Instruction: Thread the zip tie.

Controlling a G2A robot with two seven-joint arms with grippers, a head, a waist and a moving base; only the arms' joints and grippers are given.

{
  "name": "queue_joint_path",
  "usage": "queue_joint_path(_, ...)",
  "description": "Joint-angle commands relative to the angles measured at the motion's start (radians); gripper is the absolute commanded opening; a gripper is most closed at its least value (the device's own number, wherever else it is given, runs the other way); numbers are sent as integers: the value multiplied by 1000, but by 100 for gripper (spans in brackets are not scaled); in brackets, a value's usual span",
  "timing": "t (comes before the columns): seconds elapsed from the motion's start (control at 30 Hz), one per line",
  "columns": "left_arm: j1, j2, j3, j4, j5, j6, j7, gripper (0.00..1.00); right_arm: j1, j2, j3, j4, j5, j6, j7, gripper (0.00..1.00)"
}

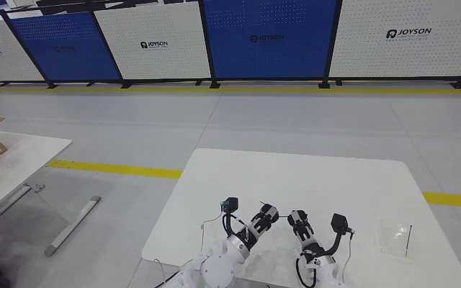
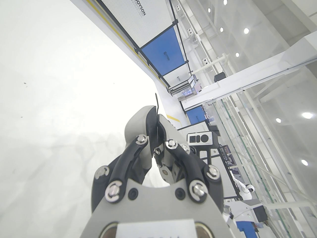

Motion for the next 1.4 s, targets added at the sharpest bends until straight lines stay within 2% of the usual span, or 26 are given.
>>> queue_joint_path(0.0, 0, 0, 0, 0, 0, 0, 0, 0, 0, 0, 0, 0, 0, 0, 0, 0)
queue_joint_path(0.6, 0, 0, 0, 0, 0, 0, 0, 0, 0, 0, 0, 0, 0, 0, 0, 0)
queue_joint_path(0.8, -2, -1, -1, 0, 0, 0, 2, 0, -14, 2, 28, -8, 13, -23, 1, 0)
queue_joint_path(1.0, -1, -3, -3, 3, -29, -33, -12, 0, -46, 7, 63, -33, 29, -46, 10, 0)
queue_joint_path(1.17, 15, 0, -18, -5, -77, -101, -51, 0, -60, 8, 65, -43, 24, -70, 14, 0)
queue_joint_path(1.37, 27, 3, -34, -12, -68, -115, -56, 0, -66, 6, 55, -52, 1, -78, 6, 0)
